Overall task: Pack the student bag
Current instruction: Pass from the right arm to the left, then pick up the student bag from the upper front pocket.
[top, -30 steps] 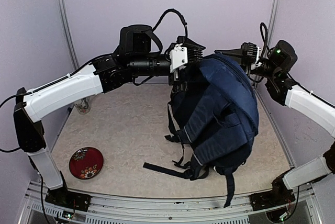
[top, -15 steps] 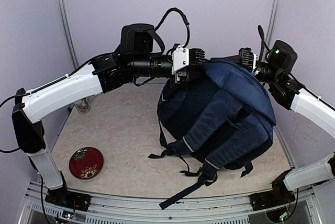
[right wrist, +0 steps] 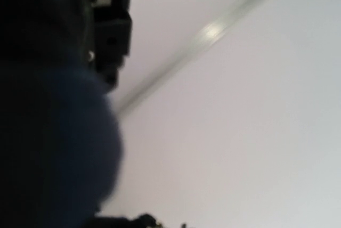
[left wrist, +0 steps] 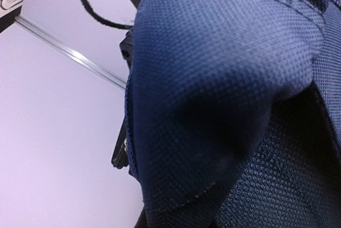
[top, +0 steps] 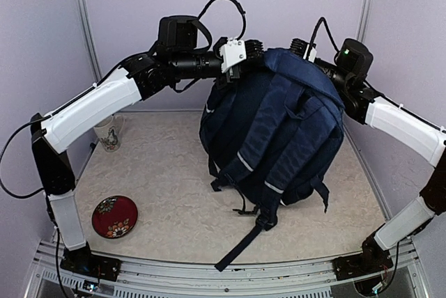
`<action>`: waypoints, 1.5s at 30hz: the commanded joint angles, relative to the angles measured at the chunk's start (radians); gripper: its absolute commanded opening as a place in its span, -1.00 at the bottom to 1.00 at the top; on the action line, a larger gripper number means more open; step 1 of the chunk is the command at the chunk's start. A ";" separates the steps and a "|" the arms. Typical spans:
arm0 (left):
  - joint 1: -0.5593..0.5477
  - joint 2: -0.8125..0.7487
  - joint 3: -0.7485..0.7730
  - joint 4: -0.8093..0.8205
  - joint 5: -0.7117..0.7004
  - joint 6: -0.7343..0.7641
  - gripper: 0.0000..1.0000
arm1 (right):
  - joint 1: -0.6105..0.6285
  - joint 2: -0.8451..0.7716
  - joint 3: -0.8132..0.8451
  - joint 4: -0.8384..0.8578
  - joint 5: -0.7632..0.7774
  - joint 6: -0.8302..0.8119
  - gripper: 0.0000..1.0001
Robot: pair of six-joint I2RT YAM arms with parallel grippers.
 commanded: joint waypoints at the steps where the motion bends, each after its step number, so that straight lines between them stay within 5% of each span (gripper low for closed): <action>1: 0.049 0.020 0.271 0.150 -0.182 0.104 -1.00 | 0.019 -0.027 0.149 0.328 0.101 0.052 -1.00; 7: -0.092 -0.173 -0.196 0.185 -0.345 0.318 -1.00 | 0.069 -0.178 -0.171 0.336 0.086 -0.002 -1.00; 10: -0.147 -0.229 -0.464 0.241 -0.452 0.289 -1.00 | 0.099 -0.279 -0.412 0.387 0.092 0.044 -0.69; 15: -0.221 -0.268 -0.718 0.270 -0.516 0.116 -1.00 | 0.143 -0.447 -0.652 0.310 0.158 0.170 0.13; 19: -0.282 -0.319 -0.880 0.316 -0.512 0.047 -1.00 | 0.142 -0.626 -0.739 0.180 0.248 0.286 0.28; 23: -0.298 -0.343 -0.925 0.358 -0.535 0.021 -1.00 | 0.137 -0.701 -0.653 -0.069 0.252 0.426 0.39; 26: -0.300 -0.356 -0.930 0.390 -0.554 0.024 -1.00 | 0.137 -0.609 -0.456 -0.342 0.074 0.448 0.40; 29: -0.302 -0.398 -0.966 0.467 -0.543 0.030 -1.00 | 0.142 -0.491 -0.294 -0.537 -0.023 0.465 0.21; 35: -0.301 -0.464 -1.009 0.523 -0.464 -0.014 -1.00 | 0.209 -0.448 -0.291 -0.523 0.026 0.503 0.02; 40: -0.274 -0.483 -1.024 0.524 -0.374 -0.032 -1.00 | 0.345 -0.395 -0.234 -0.594 0.128 0.190 -0.31; 45: -0.249 -0.503 -1.025 0.520 -0.337 -0.040 -1.00 | 0.441 -0.229 -0.052 -0.793 0.242 -0.084 -0.28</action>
